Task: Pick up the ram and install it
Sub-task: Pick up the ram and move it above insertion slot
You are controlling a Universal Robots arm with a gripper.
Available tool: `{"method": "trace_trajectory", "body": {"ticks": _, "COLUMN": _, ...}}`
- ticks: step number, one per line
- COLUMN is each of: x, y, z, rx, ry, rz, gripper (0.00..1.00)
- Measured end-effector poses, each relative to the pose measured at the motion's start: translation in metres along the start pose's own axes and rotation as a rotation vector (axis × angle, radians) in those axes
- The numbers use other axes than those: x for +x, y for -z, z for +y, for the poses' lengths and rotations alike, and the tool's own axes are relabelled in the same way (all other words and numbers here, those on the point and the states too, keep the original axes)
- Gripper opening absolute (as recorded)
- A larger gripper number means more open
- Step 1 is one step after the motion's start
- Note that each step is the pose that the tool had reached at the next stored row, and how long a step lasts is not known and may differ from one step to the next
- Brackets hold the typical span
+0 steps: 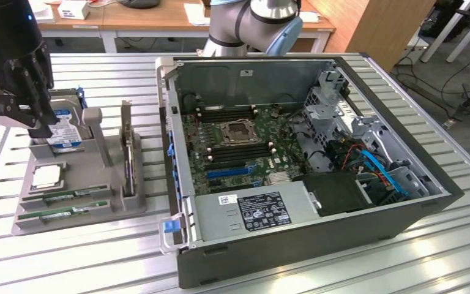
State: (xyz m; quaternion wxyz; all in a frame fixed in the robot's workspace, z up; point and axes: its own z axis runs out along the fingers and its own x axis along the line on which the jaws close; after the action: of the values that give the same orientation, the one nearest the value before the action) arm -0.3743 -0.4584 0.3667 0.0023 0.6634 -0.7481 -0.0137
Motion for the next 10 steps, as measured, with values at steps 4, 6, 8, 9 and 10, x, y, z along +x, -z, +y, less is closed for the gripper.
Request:
{"method": "trace_trajectory", "body": {"ticks": 4, "x": 0.0000, "y": -0.0022, "z": 0.0000, "rx": 0.0001, "ry": 0.001, "rz": -0.0001, "gripper": 0.31}}
{"method": "trace_trajectory", "body": {"ticks": 6, "x": 0.0000, "y": -0.0035, "z": -0.0001, "rx": 0.0000, "ry": 0.002, "rz": 0.0000, "gripper": 0.31}}
{"method": "trace_trajectory", "body": {"ticks": 8, "x": 0.0001, "y": -0.0053, "z": -0.0001, "rx": 0.0001, "ry": 0.002, "rz": -0.0001, "gripper": 0.31}}
{"method": "trace_trajectory", "body": {"ticks": 9, "x": 0.0001, "y": -0.0070, "z": -0.0002, "rx": 0.0000, "ry": 0.003, "rz": 0.0001, "gripper": 0.31}}
{"method": "trace_trajectory", "body": {"ticks": 10, "x": 0.0001, "y": -0.0088, "z": -0.0002, "rx": 0.0000, "ry": 0.004, "rz": 0.0000, "gripper": 0.31}}
